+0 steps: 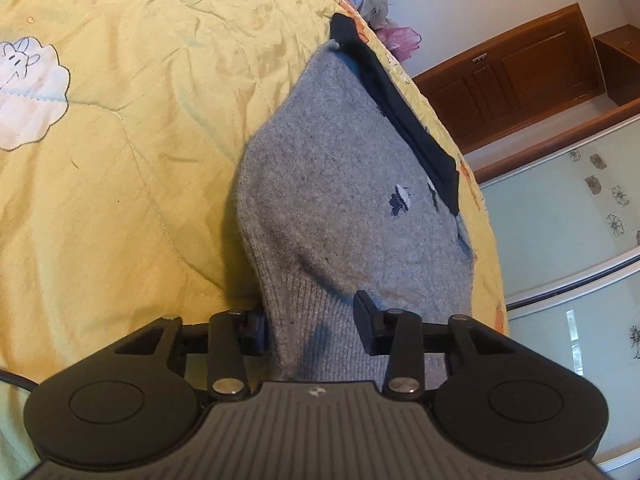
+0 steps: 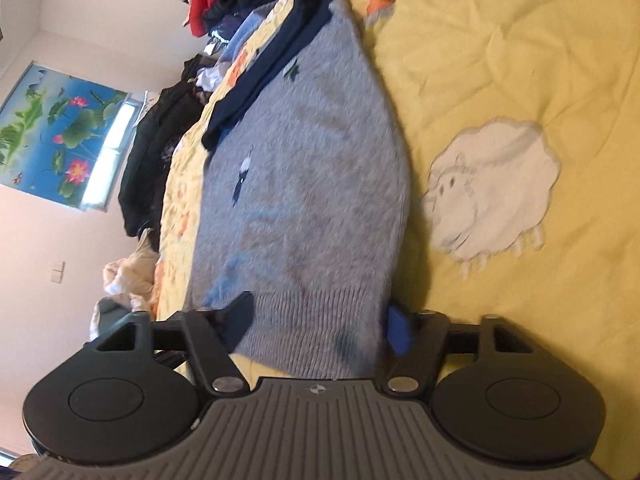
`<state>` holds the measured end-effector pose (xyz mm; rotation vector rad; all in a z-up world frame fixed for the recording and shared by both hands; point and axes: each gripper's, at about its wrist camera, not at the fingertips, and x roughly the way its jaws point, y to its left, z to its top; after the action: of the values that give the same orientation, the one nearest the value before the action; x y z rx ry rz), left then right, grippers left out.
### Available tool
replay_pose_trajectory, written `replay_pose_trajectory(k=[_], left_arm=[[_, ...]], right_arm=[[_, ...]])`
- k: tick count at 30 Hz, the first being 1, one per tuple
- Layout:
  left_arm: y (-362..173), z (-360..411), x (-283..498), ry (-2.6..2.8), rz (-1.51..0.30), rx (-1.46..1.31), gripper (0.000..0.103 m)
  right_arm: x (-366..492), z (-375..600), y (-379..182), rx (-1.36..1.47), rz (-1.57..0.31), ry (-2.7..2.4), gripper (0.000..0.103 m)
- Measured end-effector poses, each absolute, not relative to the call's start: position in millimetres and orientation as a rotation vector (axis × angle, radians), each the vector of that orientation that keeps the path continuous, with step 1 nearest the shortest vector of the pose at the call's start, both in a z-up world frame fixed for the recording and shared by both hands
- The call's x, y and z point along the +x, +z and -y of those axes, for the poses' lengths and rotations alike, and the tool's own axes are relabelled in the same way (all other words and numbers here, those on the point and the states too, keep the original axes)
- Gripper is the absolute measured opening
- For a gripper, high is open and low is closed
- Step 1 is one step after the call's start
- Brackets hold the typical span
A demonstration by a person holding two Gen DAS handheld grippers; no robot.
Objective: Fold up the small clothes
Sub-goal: 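Grasp the grey sweater hem with both tools, then lift the hem with both tools, fold it over toward the collar, release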
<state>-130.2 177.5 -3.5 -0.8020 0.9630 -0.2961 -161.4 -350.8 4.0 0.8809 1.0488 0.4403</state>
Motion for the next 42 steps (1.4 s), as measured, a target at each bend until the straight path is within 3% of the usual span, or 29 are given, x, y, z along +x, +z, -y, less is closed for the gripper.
replay_pose_trajectory(k=[3, 8, 11, 13, 31, 42], left_arm=[[-5, -181, -131, -0.296, -0.966, -0.815, 0.037], [-4, -182, -130, -0.293, -0.973, -0.804, 0.037], [-2, -177, -129, -0.291, -0.998, -0.739, 0.007], [1, -173, -130, -0.283, -1.002, -0.698, 0.006], [76, -171, -110, -0.364, -0.824, -0.622, 0.005], [123, -146, -19, -0.43, -0.704, -0.55, 0.005]], right_arm=[[-161, 349, -2, 0.882, -1.066, 0.427, 0.032], [-160, 348, -2, 0.873, -1.067, 0.427, 0.029], [-159, 347, -2, 0.847, -1.068, 0.42, 0.021], [-159, 346, -2, 0.83, -1.064, 0.422, 0.017], [-135, 359, 61, 0.899, -0.835, 0.574, 0.016], [-47, 379, 116, 0.918, -0.631, 0.672, 0.016]])
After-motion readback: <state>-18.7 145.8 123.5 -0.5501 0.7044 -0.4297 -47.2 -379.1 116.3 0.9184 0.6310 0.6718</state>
